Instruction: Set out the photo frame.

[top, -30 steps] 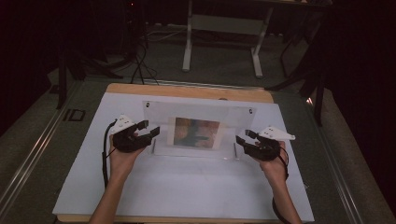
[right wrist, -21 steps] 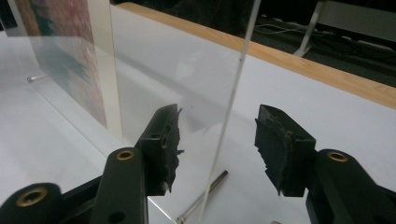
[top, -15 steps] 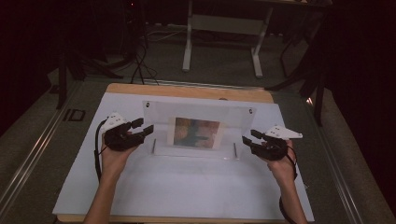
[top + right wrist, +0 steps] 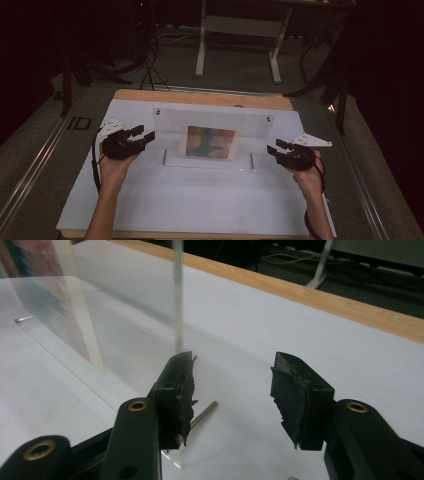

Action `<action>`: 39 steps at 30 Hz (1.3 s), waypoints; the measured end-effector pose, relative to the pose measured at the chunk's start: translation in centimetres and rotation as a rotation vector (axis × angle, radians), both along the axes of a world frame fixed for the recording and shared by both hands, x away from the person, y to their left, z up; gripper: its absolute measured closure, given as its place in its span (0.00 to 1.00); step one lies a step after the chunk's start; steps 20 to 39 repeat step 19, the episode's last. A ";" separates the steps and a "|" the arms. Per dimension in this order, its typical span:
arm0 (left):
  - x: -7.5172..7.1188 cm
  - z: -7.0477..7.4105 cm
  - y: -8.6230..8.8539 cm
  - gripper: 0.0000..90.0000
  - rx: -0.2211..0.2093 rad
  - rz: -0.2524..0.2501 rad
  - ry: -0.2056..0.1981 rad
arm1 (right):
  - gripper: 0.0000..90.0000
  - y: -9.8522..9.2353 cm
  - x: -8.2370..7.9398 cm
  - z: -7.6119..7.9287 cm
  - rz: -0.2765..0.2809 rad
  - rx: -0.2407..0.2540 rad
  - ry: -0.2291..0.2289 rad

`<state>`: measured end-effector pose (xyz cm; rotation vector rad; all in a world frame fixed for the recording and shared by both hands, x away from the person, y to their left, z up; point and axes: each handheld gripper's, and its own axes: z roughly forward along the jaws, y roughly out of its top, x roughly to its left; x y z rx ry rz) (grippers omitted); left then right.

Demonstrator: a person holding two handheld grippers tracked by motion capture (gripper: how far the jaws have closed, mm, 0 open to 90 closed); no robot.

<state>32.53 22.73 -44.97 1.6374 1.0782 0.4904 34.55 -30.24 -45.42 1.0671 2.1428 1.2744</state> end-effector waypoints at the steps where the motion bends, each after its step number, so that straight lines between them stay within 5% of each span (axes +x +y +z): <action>1: 0.0 -0.1 0.1 0.49 -0.002 0.004 0.004 | 0.56 -0.1 0.1 -0.1 -0.003 0.002 0.006; 10: 0.7 -1.2 0.5 0.49 0.030 0.032 0.057 | 0.55 -0.8 0.9 -1.6 -0.034 -0.008 0.064; 19: 1.8 -3.6 0.8 0.46 0.140 0.112 0.153 | 0.43 -1.9 2.1 -4.1 -0.130 -0.067 0.144; 39: 1.8 -3.6 0.8 0.46 0.140 0.112 0.153 | 0.43 -1.9 2.1 -4.1 -0.130 -0.067 0.144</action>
